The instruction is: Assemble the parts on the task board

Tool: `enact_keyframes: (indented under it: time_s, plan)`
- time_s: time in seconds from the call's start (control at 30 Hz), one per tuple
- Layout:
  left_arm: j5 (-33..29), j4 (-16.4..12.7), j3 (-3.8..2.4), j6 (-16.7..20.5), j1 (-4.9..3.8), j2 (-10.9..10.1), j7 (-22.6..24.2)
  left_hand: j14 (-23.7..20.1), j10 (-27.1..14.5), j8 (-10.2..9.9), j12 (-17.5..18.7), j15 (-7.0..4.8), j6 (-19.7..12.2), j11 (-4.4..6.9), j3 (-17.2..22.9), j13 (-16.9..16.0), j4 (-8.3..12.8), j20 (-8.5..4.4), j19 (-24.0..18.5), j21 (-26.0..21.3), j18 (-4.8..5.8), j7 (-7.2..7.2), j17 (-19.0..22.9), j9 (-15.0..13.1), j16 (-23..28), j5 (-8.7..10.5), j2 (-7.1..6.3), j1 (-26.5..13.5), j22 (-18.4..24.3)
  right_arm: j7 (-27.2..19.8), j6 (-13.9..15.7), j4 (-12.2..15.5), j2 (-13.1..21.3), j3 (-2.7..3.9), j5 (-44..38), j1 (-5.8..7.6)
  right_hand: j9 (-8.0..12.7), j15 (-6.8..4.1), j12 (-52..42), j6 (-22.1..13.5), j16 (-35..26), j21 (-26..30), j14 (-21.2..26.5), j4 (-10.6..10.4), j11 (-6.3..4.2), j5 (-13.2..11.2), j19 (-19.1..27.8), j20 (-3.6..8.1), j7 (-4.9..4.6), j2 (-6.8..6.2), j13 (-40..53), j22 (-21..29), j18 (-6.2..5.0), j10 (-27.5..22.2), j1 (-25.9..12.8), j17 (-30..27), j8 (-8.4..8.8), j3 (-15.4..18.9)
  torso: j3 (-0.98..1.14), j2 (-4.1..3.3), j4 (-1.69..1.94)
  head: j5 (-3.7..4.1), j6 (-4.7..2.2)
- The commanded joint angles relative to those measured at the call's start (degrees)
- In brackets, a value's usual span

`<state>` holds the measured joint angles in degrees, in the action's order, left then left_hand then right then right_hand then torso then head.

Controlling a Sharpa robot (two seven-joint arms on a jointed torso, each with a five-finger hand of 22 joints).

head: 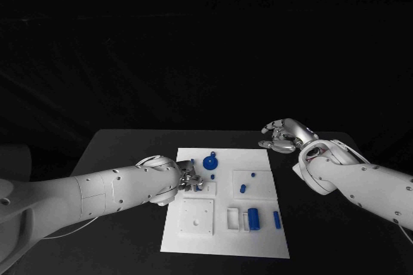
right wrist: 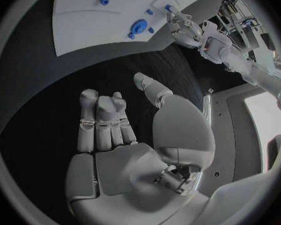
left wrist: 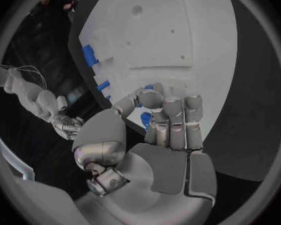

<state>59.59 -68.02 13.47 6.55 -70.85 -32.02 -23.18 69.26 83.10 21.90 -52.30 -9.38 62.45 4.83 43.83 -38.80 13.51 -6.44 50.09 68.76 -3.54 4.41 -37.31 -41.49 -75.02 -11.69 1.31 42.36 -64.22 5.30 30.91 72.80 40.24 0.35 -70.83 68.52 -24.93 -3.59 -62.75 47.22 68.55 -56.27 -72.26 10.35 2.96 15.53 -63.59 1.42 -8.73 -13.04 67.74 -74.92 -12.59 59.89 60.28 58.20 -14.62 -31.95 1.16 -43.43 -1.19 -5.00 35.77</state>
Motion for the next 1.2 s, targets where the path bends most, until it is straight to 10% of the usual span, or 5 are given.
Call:
enact_keyframes:
  time_s: [0.03, 0.8, 0.93, 1.2]
  plan:
    - [-0.5, -0.3, 0.05, -0.8, 0.22, 0.6, 0.6, 0.4, -1.8, -0.4, -0.4, -2.00, 8.2, 2.20, 0.6, 0.1, -0.9, -8.27, 0.2, 0.0, -0.35, -5.15, 0.1, 0.1, -0.4, 0.29, 0.25, -0.4, -0.1, -0.1, -0.8, 0.0, 0.0, 0.02, -0.7, 0.02, 0.0, 0.12, -0.3, -0.3, -0.3, 0.4, -0.2, 0.2, -0.08, 0.3, -0.3, 0.09, -0.71, 0.05, -0.1, -0.9, -2.41, -0.4, 0.5, 0.1, -0.36, 0.0, -0.04, -0.01, 0.00, 0.05, -0.07]
    - [1.4, 0.1, -0.01, -1.9, 0.21, 1.3, 0.4, 0.5, -1.8, -0.4, -1.0, -1.98, 8.5, 2.30, 0.6, 0.2, -1.3, -8.41, 0.4, 0.0, -0.45, -5.26, 0.4, -0.3, -0.9, 2.97, -1.00, 0.1, -0.4, -0.1, -1.0, 0.0, -0.1, 0.02, -0.8, 0.02, 0.0, 0.11, -0.3, -0.3, -0.3, 0.4, -0.2, 0.2, -0.08, 0.7, -0.3, 0.07, -0.71, 0.06, -0.2, -0.9, -2.41, -0.4, 0.5, 0.1, -0.35, -0.1, -0.07, 0.00, 0.07, 0.42, 0.02]
    - [1.4, 0.0, -0.01, -1.6, 0.21, 1.3, 0.5, 0.5, -1.9, -0.5, -1.4, -1.96, 8.7, 2.32, 0.0, 0.3, -2.6, -8.44, 0.5, 0.0, -0.46, -5.31, 0.6, -0.4, -1.2, 8.59, -2.25, 0.0, -0.6, -0.1, -0.9, 0.0, -0.1, 0.02, -0.8, 0.02, 0.0, 0.11, -0.3, -0.3, -0.3, 0.4, -0.2, 0.2, -0.08, 0.7, -0.3, 0.07, -0.71, 0.05, -0.2, -0.9, -2.41, -0.4, 0.5, 0.1, -0.35, -0.1, -0.07, 0.02, 0.05, 0.44, 0.01]
    - [1.9, 0.1, -0.03, -1.1, 0.21, 1.4, 0.6, 0.4, -2.0, -0.5, -1.6, -2.00, 8.7, 2.35, -0.5, 0.4, -3.5, -8.51, 0.5, 0.0, -0.53, -5.31, 0.8, -0.6, -1.4, 8.76, -3.39, 0.1, -0.7, -0.1, -0.9, 0.0, -0.1, 0.02, -0.8, 0.02, 0.0, 0.12, -0.3, -0.3, -0.4, 0.4, -0.2, 0.2, -0.07, 0.8, -0.3, 0.07, -0.71, 0.04, -0.2, -0.9, -2.41, -0.4, 0.5, 0.1, -0.35, 0.0, -0.05, 0.01, 0.06, 0.46, 0.05]
